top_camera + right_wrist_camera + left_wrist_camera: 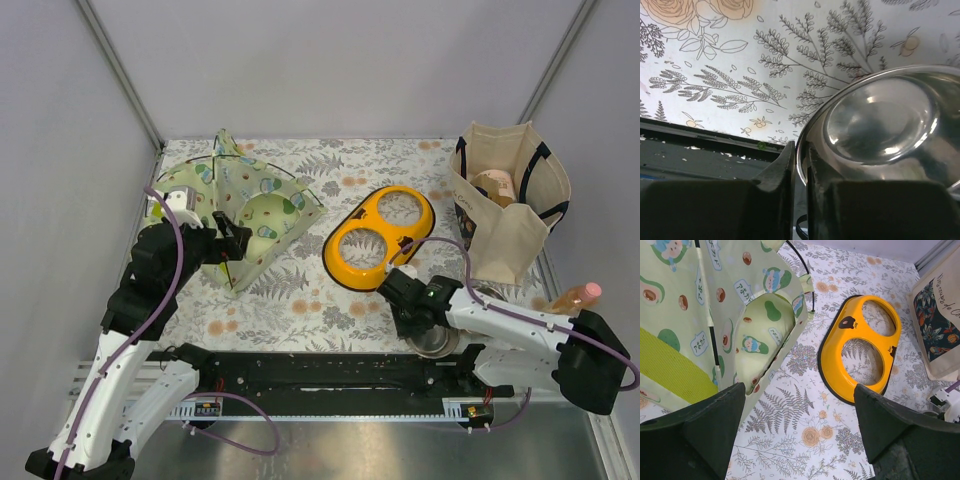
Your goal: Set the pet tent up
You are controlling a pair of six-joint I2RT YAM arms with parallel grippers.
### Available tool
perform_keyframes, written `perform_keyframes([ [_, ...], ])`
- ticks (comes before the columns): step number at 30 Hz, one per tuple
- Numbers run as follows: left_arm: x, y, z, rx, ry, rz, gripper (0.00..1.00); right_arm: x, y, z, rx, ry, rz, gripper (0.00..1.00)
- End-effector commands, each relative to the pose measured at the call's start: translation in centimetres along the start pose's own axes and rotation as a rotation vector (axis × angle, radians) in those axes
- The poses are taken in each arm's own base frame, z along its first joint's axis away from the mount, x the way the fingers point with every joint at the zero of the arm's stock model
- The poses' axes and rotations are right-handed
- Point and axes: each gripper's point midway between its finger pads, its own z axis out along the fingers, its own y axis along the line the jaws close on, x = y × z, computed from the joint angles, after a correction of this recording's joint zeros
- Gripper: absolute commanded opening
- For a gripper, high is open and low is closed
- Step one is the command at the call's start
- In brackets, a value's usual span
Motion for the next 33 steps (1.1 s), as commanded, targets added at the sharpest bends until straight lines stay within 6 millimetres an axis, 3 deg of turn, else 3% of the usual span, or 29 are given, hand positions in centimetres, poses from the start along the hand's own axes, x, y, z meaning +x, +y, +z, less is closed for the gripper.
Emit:
perform_keyframes([
  [1,-1.0,-0.2,-0.1,0.011,-0.045,0.002,0.93,-2.6,-0.4,-1.5,0.071,-0.119,-0.002,0.08],
  [3,-1.1,0.2,-0.1,-0.013,-0.055,0.005,0.93,-3.6,-0.4,-2.5,0.081,-0.156,-0.007,0.0],
  [11,-1.3,0.4,-0.2,-0.022,-0.061,0.023,0.93,-8.9,3.0,-7.8,-0.036,-0.319,-0.019,0.0],
  [19,-1.4,0.7,-0.2,-0.034,-0.057,0.035,0.93,-16.9,5.8,-11.7,0.006,-0.516,-0.065,0.0],
  [26,-1.3,0.4,0.3,-0.026,-0.035,0.04,0.93,-22.6,6.8,-11.1,0.152,-0.597,-0.102,0.0],
  [33,-0.1,-0.8,1.7,0.036,0.013,-0.022,0.93,-26.5,7.5,-6.7,0.191,-0.574,-0.08,0.0],
])
